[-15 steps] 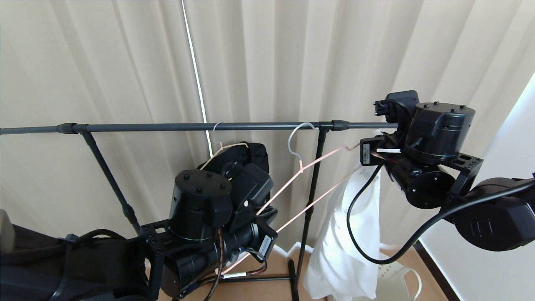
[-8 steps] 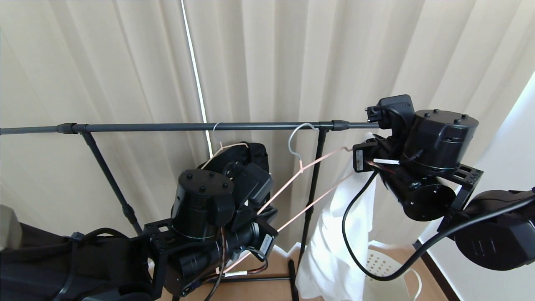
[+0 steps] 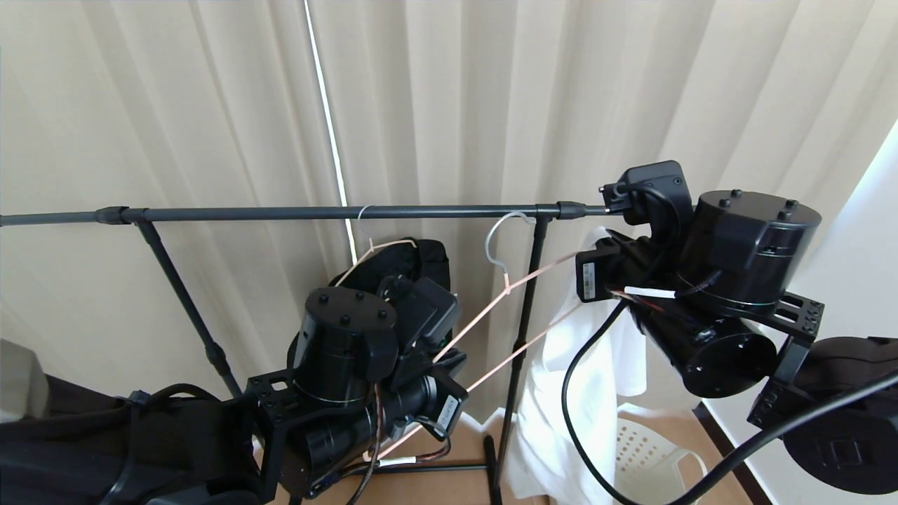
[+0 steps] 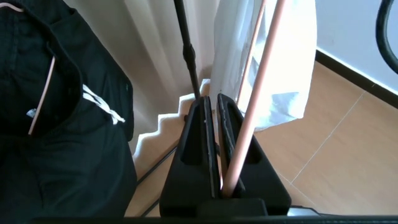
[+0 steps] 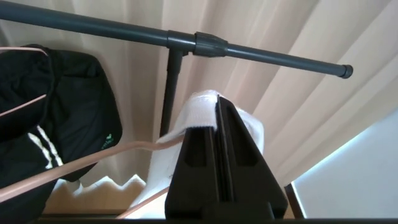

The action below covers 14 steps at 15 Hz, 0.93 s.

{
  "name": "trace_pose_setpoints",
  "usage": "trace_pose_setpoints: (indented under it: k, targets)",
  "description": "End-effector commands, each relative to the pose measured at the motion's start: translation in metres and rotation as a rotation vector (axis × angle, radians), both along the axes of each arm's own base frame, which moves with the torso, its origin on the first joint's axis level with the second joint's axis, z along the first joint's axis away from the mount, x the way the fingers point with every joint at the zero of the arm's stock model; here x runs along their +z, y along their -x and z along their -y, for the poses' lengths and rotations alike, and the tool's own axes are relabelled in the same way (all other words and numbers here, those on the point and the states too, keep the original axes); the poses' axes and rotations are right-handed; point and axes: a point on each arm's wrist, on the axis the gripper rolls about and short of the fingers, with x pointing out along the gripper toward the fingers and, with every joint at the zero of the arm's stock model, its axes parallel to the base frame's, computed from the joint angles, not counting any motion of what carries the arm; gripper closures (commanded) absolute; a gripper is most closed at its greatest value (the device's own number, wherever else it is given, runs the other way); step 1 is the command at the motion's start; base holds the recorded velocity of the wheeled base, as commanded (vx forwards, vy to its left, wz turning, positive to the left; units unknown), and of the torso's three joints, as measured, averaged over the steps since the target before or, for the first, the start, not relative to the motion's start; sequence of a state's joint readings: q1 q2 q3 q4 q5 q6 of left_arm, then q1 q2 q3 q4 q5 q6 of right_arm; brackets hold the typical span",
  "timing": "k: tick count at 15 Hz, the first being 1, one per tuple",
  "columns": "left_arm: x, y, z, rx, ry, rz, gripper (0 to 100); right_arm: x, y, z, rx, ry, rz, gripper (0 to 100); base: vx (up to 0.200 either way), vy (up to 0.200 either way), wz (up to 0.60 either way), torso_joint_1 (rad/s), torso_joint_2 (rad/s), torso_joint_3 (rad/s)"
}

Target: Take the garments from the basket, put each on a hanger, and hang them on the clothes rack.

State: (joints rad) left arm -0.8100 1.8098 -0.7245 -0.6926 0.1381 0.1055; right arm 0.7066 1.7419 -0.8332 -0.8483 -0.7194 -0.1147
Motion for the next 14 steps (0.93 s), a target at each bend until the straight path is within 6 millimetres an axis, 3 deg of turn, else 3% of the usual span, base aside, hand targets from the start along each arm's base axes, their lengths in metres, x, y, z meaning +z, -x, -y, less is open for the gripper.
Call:
trace_pose_setpoints:
  k: [1,7,10,14]
  targets:
    - [-0.002,-0.001,0.001,0.000,0.000,0.000,100,0.004,0.010,-0.007,0.040,-0.010,0.010,100,0.000,0.000,0.00,0.000,0.00,0.000]
    - [-0.002,-0.003,0.003,0.001,0.005,0.006,100,0.004,0.032,-0.025,0.131,-0.040,0.005,100,0.000,0.000,0.00,0.000,0.00,0.000]
    - [-0.002,-0.003,0.003,0.001,0.005,0.006,100,0.011,0.037,-0.025,0.145,-0.078,0.025,100,0.000,0.000,0.00,0.000,0.00,0.000]
    - [0.001,-0.003,0.002,0.010,0.019,0.023,100,0.027,0.057,-0.031,0.206,-0.149,0.087,100,0.000,0.000,0.00,0.000,0.00,0.000]
